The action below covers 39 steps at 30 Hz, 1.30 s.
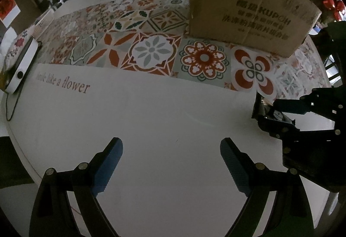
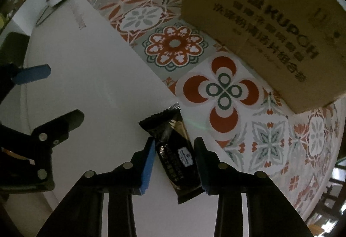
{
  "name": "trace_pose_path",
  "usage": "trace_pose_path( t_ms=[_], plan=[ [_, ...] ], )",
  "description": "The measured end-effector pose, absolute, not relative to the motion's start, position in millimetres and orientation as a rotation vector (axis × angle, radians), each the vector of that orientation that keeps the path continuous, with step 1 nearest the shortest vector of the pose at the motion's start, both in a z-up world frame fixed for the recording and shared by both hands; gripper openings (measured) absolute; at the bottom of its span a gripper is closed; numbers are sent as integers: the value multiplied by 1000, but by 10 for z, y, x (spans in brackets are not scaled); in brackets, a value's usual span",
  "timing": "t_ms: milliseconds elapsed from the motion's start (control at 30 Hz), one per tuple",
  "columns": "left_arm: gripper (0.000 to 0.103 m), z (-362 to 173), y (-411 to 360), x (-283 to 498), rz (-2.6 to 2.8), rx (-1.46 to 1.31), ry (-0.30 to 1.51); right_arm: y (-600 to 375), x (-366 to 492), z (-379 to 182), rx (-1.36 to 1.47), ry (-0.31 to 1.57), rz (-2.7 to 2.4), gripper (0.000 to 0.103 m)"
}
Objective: Organize snacks
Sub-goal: 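Carry the cracker pack over the box and open the right tool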
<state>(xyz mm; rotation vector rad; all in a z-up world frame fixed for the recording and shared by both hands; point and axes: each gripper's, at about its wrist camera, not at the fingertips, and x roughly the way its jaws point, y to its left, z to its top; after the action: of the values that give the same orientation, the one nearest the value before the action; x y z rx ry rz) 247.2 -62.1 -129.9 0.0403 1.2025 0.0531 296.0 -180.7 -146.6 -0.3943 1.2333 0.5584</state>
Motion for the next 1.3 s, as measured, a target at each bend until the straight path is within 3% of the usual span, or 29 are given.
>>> trace_pose_path(
  t_ms=[733, 1300],
  plan=[
    [95, -226, -602, 2823, -29, 113, 872, -2053, 3038, -266, -192, 930, 336, 36],
    [97, 380, -583, 3608, -81, 162, 688, -2102, 3718, 417, -78, 696, 189, 36]
  ],
)
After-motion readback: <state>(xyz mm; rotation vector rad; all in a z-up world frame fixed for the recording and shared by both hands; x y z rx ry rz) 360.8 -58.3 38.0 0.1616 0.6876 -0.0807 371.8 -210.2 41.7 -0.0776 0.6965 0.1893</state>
